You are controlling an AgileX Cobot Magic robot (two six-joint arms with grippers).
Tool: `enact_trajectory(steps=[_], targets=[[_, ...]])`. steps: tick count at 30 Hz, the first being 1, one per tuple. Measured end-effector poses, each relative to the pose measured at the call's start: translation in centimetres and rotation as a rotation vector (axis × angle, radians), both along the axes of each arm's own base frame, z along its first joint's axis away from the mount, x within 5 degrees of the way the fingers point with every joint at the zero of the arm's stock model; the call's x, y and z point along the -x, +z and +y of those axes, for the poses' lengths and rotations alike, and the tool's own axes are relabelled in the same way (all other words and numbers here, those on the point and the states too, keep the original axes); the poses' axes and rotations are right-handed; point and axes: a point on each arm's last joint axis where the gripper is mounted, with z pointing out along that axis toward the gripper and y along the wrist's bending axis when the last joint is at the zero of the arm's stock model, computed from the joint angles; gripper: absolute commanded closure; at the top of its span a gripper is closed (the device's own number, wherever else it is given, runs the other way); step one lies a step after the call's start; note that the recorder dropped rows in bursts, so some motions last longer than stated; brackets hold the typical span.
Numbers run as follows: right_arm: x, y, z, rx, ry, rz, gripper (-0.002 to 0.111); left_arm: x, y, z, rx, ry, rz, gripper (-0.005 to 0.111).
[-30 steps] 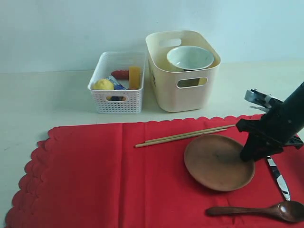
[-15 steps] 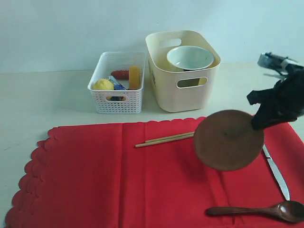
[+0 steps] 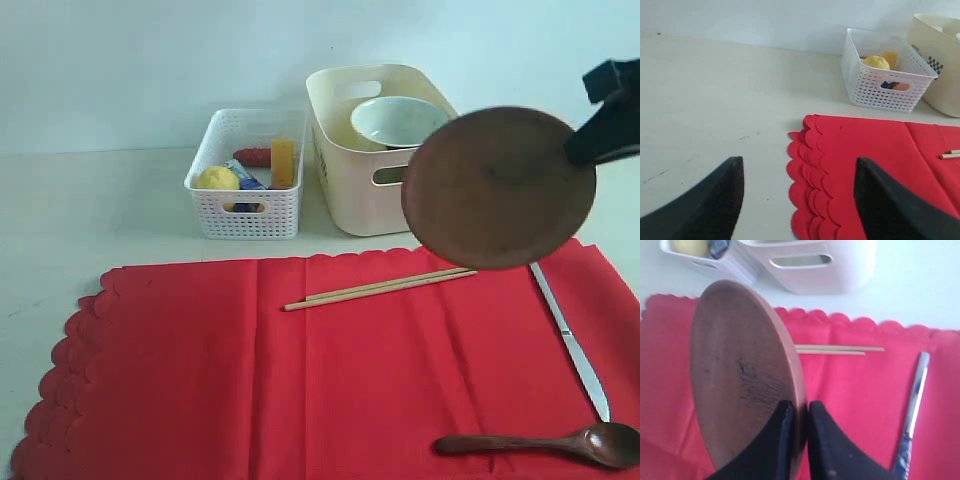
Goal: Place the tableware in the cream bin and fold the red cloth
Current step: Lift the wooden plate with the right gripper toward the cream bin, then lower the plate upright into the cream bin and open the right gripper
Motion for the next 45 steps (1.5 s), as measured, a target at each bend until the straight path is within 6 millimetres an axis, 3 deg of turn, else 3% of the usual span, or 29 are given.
enact_trajectory(steps=[6,12,15,22,27,31,38,45], targets=[[-0.8,4.1,0.6,-0.083,0.014,-0.109,0.108,0.0,0.0,0.0,0.000,0.000,0.000,0.045],[-4.0,5.6,2.3,-0.104,0.060,-0.187,0.108,0.0,0.0,0.0,0.000,0.000,0.000,0.045],[-6.8,5.3,3.5,-0.083,0.076,-0.217,0.108,0.0,0.0,0.0,0.000,0.000,0.000,0.045],[-15.0,2.6,4.8,0.009,0.053,-0.226,0.108,0.0,0.0,0.0,0.000,0.000,0.000,0.045],[-18.8,0.5,6.0,0.110,0.047,-0.226,0.108,0.0,0.0,0.0,0.000,0.000,0.000,0.045],[-20.0,0.1,8.3,0.211,0.073,-0.255,0.108,0.0,0.0,0.0,0.000,0.000,0.000,0.045],[-20.5,-0.3,11.9,0.323,0.065,-0.276,0.108,0.0,0.0,0.0,0.000,0.000,0.000,0.045],[-20.5,-0.6,13.3,0.328,0.005,-0.275,0.108,0.0,0.0,0.0,0.000,0.000,0.000,0.045]])
